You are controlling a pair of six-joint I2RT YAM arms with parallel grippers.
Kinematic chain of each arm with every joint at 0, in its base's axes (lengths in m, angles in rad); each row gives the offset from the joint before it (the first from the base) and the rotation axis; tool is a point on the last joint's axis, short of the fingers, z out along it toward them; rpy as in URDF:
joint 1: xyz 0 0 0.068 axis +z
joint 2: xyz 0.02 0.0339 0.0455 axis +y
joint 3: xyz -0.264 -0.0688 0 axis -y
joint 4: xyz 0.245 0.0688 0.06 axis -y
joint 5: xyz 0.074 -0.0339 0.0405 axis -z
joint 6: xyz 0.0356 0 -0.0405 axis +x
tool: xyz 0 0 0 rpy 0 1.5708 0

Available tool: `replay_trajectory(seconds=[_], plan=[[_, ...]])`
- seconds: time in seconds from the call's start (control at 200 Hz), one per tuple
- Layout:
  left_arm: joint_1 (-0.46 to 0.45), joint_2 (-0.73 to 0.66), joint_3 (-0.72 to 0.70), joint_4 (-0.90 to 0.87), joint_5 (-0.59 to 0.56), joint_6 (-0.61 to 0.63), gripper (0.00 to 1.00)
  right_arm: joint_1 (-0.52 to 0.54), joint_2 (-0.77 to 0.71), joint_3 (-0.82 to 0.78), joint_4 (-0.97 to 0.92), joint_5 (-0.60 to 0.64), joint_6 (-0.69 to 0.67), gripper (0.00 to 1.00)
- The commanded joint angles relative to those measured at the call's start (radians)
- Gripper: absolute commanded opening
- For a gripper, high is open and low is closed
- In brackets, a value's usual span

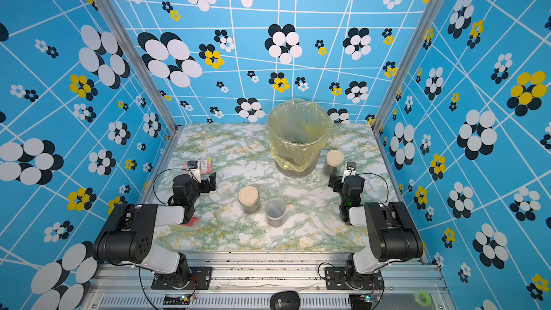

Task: Empty moldy tea leaves from jars
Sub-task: Pick up the jar from the center of the board.

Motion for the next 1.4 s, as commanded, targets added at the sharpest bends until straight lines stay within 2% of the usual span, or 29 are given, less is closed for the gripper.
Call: replay_trajectory(seconds=[0.0,0.1,0.14,0.195,0.285,0.365,0.435,0.515,0.63,0.8,0.84,0.88,1.109,1.244,1.394], plan=[[0.001,0.013,0.023,0.009,0.008,0.001,0.99,-0.004,0.012,0.021,0.017,0.006,0.006,0.99],[0.001,0.013,0.022,0.007,0.008,-0.001,0.99,-0.004,0.011,0.018,0.02,0.007,0.004,0.99],[0.0,0.008,0.024,0.012,-0.006,-0.001,0.99,-0.004,0.003,0.014,0.027,0.044,0.017,0.99],[0.001,-0.029,0.064,-0.083,-0.037,-0.014,0.99,-0.004,-0.059,-0.002,0.006,0.098,0.04,0.99],[-0.002,-0.102,0.171,-0.328,-0.056,-0.017,0.99,-0.001,-0.231,0.011,-0.168,0.154,0.056,0.98],[-0.007,-0.169,0.188,-0.379,-0.1,-0.038,0.99,-0.003,-0.379,0.067,-0.395,0.225,0.164,0.98],[-0.009,-0.243,0.194,-0.395,-0.116,-0.081,0.99,-0.004,-0.485,0.111,-0.553,0.19,0.209,0.96],[-0.04,-0.32,0.257,-0.511,-0.145,-0.109,0.99,-0.003,-0.581,0.164,-0.726,0.164,0.25,0.94],[-0.14,-0.404,0.382,-0.739,-0.236,-0.126,0.99,0.0,-0.675,0.237,-0.96,0.067,0.29,0.91],[-0.304,-0.504,0.548,-1.038,-0.291,-0.147,0.99,0.06,-0.775,0.315,-1.208,-0.158,0.289,0.96],[-0.329,-0.525,0.573,-1.108,-0.286,-0.158,0.99,0.077,-0.789,0.32,-1.241,-0.218,0.29,0.99],[-0.348,-0.549,0.59,-1.161,-0.264,-0.169,0.99,0.142,-0.794,0.33,-1.273,-0.257,0.288,0.99],[-0.454,-0.667,0.573,-1.326,-0.239,-0.196,0.99,0.452,-0.721,0.432,-1.47,-0.254,0.233,0.99],[-0.467,-0.721,0.543,-1.371,-0.237,-0.202,0.99,0.546,-0.699,0.461,-1.499,-0.268,0.206,0.99],[-0.468,-0.748,0.516,-1.356,-0.227,-0.223,0.99,0.63,-0.581,0.526,-1.582,-0.316,0.161,0.99]])
